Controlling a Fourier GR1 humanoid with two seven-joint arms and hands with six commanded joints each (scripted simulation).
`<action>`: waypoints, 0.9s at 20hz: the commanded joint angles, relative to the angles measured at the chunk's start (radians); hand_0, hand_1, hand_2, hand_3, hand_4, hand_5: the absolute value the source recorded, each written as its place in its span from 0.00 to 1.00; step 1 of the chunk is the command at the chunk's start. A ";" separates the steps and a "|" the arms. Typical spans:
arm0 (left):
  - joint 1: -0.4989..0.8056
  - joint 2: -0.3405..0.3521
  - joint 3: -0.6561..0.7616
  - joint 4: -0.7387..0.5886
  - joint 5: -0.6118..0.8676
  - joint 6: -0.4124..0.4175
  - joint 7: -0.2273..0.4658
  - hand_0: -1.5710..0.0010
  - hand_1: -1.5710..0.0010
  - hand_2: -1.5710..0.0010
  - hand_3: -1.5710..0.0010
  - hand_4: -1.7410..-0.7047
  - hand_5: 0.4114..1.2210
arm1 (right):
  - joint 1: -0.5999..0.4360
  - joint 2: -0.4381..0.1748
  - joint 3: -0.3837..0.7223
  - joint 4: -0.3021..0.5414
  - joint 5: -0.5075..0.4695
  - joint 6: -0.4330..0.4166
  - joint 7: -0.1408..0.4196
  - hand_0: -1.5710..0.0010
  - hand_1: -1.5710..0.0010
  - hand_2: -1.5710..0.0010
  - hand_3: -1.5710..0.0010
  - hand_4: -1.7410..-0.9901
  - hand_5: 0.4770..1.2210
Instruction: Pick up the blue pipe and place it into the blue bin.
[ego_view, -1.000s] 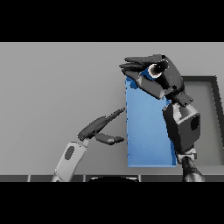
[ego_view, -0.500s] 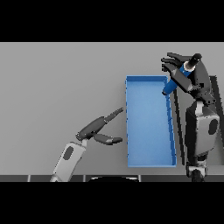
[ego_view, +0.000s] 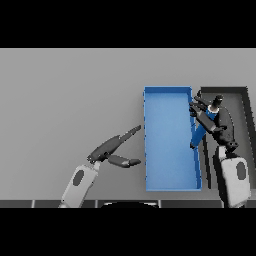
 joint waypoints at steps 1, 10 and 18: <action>-0.002 0.010 0.007 -0.007 0.009 -0.008 -0.009 1.00 1.00 1.00 1.00 0.83 0.02 | 0.038 -0.035 0.047 -0.004 -0.005 -0.054 0.000 0.00 0.00 0.00 0.00 0.00 1.00; 0.005 0.005 -0.005 -0.006 0.001 -0.005 -0.010 1.00 1.00 1.00 1.00 0.83 0.01 | 0.054 -0.329 0.405 0.083 -0.195 -0.411 0.000 0.25 0.32 0.32 0.60 0.20 1.00; 0.002 -0.005 -0.011 -0.006 0.001 -0.004 0.009 1.00 1.00 1.00 1.00 0.83 0.02 | -0.146 -0.552 0.739 0.153 -0.349 -0.365 -0.001 0.87 0.89 0.89 0.93 0.84 0.67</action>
